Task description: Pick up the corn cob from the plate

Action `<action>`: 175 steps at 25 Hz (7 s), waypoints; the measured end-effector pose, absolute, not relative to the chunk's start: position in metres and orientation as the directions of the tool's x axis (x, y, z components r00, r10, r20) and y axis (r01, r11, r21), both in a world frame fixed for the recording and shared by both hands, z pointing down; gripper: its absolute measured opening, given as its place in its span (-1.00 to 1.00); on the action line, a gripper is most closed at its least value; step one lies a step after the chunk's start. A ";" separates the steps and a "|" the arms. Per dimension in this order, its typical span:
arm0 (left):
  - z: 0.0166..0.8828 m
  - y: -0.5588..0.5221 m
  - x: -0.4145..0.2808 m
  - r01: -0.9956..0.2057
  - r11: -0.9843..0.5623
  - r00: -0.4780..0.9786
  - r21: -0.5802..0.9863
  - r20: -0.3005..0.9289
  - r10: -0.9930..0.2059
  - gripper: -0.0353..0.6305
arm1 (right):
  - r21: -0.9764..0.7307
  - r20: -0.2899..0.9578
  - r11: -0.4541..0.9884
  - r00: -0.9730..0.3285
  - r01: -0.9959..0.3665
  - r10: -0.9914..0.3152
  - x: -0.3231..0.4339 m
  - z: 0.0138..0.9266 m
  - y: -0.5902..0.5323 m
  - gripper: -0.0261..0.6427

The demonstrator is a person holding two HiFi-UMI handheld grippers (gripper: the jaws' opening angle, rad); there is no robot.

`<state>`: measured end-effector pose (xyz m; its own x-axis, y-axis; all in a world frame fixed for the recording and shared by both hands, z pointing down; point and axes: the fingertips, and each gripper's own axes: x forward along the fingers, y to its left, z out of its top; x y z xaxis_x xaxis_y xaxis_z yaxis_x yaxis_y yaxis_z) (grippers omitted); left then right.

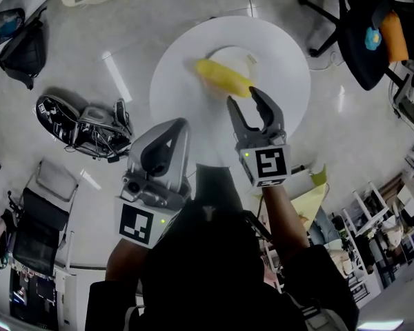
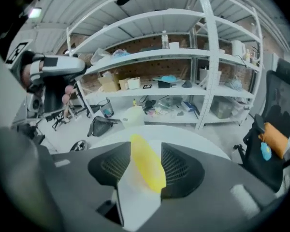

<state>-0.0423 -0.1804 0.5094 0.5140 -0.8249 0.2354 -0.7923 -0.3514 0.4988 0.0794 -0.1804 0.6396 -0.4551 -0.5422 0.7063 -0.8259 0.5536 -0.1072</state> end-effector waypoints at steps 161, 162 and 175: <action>0.260 -0.001 -0.025 -0.776 -0.548 0.547 0.314 -0.099 -0.831 -0.89 | -0.085 0.524 0.475 -0.445 -0.876 -0.726 0.109 0.395 -0.023 -0.12; 0.260 0.002 -0.026 -0.774 -0.550 0.548 0.315 -0.101 -0.830 -0.89 | -0.091 0.510 0.467 -0.444 -0.880 -0.737 0.109 0.390 -0.020 -0.12; 0.265 0.037 -0.039 -0.753 -0.570 0.570 0.327 -0.109 -0.815 -0.89 | -0.157 0.325 0.395 -0.425 -0.905 -0.845 0.110 0.337 0.024 -0.12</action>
<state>-0.0394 0.0370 0.2647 0.5696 -0.8147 -0.1088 -0.7535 -0.5705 0.3268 0.1099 0.0238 0.3373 -0.4249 -0.8451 0.3245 -0.9052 0.3948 -0.1571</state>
